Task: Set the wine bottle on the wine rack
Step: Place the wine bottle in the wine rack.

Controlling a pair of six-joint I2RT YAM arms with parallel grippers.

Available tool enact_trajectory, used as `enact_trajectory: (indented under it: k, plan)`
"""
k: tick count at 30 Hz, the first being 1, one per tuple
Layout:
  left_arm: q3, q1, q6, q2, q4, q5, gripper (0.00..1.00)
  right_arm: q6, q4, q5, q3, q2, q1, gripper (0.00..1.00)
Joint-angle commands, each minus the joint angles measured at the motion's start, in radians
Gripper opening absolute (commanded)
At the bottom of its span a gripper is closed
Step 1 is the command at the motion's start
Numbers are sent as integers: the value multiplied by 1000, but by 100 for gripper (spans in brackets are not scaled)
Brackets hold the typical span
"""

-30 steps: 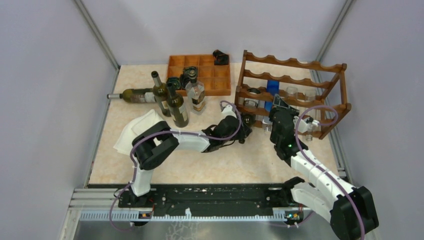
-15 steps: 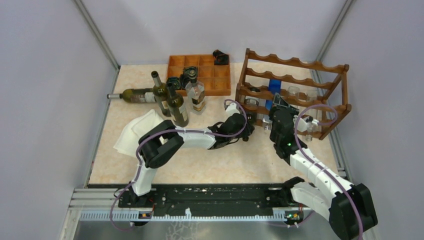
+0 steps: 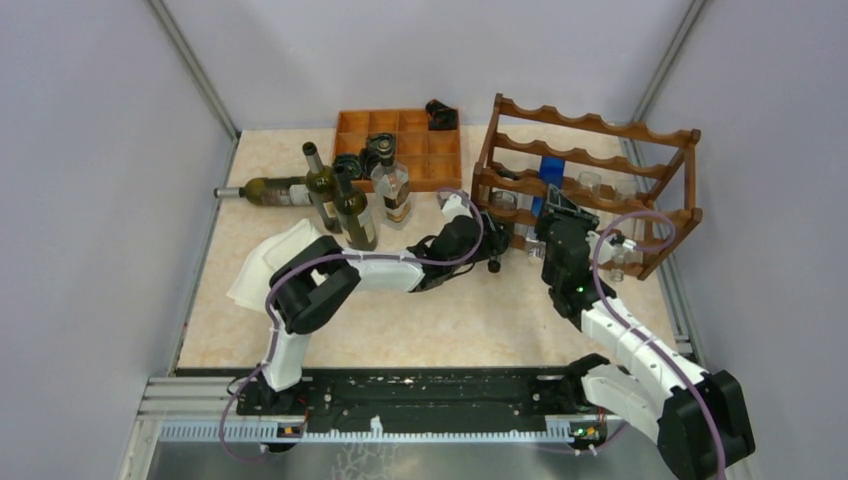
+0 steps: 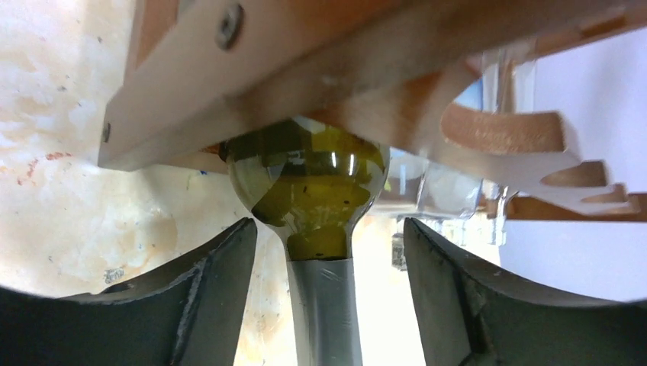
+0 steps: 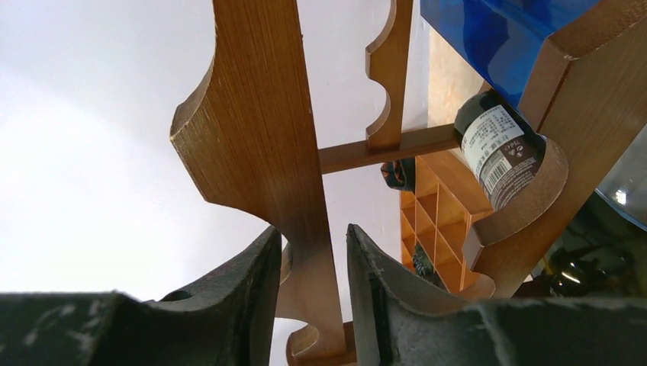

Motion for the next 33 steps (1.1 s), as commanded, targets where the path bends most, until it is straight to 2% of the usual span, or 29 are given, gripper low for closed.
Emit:
enact_trajectory:
  k: [1,6,9,17,22,29,33]
  plan:
    - [-39,12,5,-82,80,0,79,-23,17,-15,4,-31,-16,39]
    - [-141,11,24,-153,96,45,98,-82,20,-28,-5,-55,-19,56]
    - [-225,11,41,-206,104,95,99,-105,15,-35,-26,-82,-19,65]
    - [-409,5,171,-363,142,193,99,-220,-85,-88,-99,-218,-19,80]
    - [-519,0,308,-476,186,244,99,-466,-44,-170,-214,-391,-18,82]
    - [-678,1,459,-664,220,391,99,-852,-51,-394,-377,-693,-18,78]
    - [-772,5,512,-767,217,417,98,-934,-62,-500,-417,-669,-16,78]
